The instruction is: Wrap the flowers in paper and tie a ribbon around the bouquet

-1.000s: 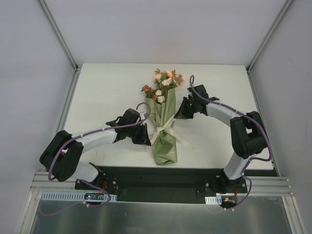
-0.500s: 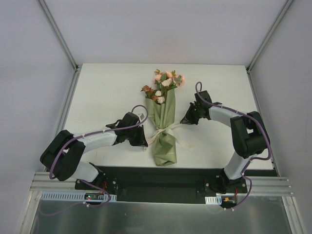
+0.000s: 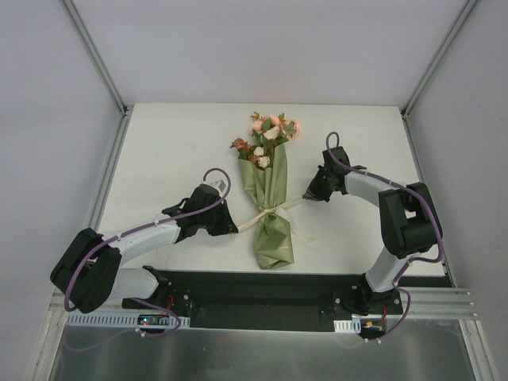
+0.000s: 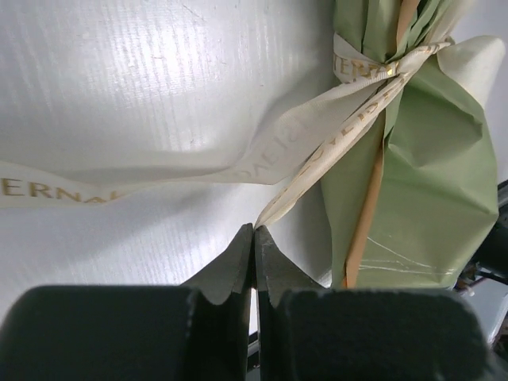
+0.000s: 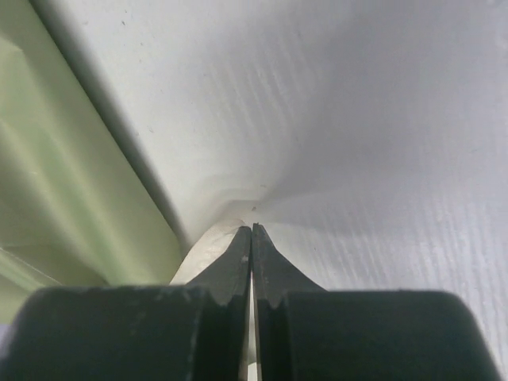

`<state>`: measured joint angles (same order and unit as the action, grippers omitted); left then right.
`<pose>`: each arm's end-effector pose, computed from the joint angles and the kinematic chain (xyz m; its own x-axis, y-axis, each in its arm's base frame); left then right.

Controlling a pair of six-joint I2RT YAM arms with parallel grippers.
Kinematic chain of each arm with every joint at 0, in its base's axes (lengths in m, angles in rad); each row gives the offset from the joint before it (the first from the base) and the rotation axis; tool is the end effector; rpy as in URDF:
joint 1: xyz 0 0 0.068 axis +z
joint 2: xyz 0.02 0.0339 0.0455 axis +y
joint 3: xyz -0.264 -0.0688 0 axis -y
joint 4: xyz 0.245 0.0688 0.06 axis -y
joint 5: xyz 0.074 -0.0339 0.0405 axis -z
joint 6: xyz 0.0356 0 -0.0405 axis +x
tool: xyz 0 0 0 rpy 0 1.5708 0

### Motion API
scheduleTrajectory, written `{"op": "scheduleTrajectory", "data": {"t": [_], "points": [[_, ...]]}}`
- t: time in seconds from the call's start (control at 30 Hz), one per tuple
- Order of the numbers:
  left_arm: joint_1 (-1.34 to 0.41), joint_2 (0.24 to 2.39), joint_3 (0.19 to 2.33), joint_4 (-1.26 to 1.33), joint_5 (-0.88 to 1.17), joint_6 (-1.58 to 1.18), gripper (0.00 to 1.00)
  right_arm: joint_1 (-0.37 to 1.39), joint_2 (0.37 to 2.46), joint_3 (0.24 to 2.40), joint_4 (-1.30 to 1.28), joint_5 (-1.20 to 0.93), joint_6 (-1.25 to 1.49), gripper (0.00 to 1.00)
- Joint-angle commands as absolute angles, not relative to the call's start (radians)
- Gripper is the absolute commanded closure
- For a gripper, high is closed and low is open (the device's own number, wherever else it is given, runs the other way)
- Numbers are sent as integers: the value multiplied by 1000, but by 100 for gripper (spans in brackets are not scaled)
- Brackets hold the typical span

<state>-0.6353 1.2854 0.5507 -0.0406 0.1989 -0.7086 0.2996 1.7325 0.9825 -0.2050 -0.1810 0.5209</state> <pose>0.1934 -0.1513 0.1709 -0.8802 -0.1436 -0.4523 0.1613 0.8058 -0.5698 0.3283 0.1081 0.1620 -0.8704 0.2435 -0.4279 0.0502 0.9085 0.4149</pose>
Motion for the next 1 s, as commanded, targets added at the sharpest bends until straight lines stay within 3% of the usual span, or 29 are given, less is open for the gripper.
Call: {"op": "scheduleTrajectory", "data": {"t": [0.0,0.33,0.43,0.5,0.6,0.7,0.73,0.8,0.97], "points": [[-588,1189,476,-233,153,-729,100,230,1657,976,-167,110,517,100],[-499,1088,448,-225,236,-684,100,232,1666,983,-114,95,509,100],[-499,1078,477,-213,278,-657,100,232,1648,977,-37,-88,408,100],[-499,1072,491,-210,297,-640,100,235,1649,1009,-15,-321,339,99],[-499,1074,483,-195,330,-641,100,267,1675,1052,-115,-515,281,82],[-500,1120,482,-161,397,-656,100,324,1643,1022,-133,-560,215,42],[-503,1130,482,-135,417,-661,100,351,1640,1008,-133,-567,198,36],[-508,1158,479,-109,462,-675,100,370,1657,1006,-152,-592,172,28],[-569,1186,525,-68,460,-690,100,408,1664,967,-193,-523,156,27]]}}
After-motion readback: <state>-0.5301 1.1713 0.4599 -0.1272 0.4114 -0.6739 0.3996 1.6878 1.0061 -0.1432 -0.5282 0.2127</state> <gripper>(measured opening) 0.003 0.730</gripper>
